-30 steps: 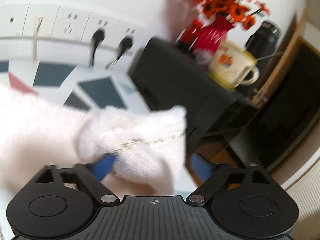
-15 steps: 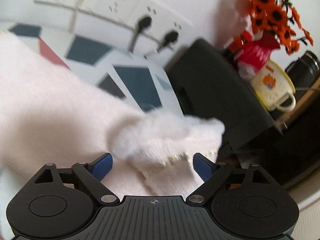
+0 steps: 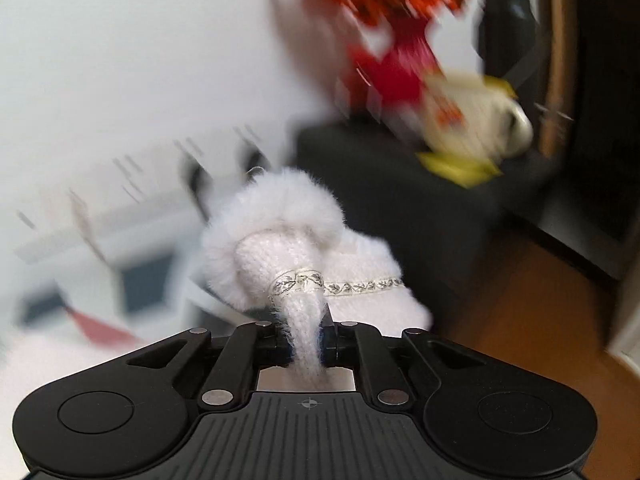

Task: Fold clothes
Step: 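Lift the collar with the right gripper toward the left gripper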

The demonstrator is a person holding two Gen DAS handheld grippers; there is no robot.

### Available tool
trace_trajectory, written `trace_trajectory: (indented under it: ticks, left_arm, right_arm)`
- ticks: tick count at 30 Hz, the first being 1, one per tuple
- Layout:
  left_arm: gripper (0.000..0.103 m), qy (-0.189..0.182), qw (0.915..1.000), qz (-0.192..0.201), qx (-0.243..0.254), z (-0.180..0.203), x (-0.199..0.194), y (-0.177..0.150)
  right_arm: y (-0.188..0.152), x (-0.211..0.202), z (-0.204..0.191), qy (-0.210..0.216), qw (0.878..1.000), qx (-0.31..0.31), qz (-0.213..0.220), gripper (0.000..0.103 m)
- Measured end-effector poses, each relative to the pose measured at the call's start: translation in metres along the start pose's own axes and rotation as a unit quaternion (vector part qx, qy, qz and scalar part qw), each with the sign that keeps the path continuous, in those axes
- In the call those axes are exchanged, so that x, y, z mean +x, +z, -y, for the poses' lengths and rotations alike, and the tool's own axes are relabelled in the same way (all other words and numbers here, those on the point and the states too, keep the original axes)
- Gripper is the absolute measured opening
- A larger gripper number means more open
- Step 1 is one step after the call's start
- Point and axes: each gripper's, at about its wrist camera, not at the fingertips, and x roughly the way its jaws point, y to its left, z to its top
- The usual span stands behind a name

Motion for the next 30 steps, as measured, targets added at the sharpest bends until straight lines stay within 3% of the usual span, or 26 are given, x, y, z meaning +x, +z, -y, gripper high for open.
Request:
trace_trajectory:
  ticks: [3,6,10,14,19,22,25,30]
  left_arm:
    - [0.102,-0.057,0.9966,-0.009,-0.058,-0.02,-0.013,0.009]
    - [0.102,-0.118,0.9863,-0.015,-0.114,-0.04,-0.026,0.012]
    - [0.102,-0.183,0.9681,-0.023,-0.17,-0.063,-0.039,0.008]
    - [0.102,-0.227,0.9477,-0.03,-0.222,-0.084,-0.044,-0.004]
    - [0.102,-0.243,0.9258,-0.053,-0.285,-0.106,-0.034,-0.023]
    - [0.102,-0.256,0.9134,-0.064,-0.31,-0.112,-0.028,-0.031]
    - [0.102,-0.263,0.9077,-0.075,-0.318,-0.11,-0.024,-0.032]
    - [0.102,-0.313,0.8804,-0.098,-0.343,-0.095,-0.016,-0.031]
  right_arm:
    - [0.017,-0.017,-0.04,0.078,0.996,-0.011,0.03,0.008]
    - [0.024,-0.035,-0.091,0.158,0.985,-0.042,0.049,0.008]
    - [0.015,-0.058,-0.163,0.265,0.958,-0.089,0.061,0.008]
    - [-0.019,-0.071,-0.228,0.353,0.924,-0.138,0.042,0.008]
    - [-0.098,-0.062,-0.281,0.398,0.889,-0.221,-0.055,0.008]
    - [-0.142,-0.072,-0.292,0.404,0.871,-0.268,-0.08,0.008]
    - [-0.157,-0.086,-0.29,0.404,0.866,-0.286,-0.071,0.009]
    - [-0.144,-0.09,-0.276,0.408,0.877,-0.25,-0.054,0.009]
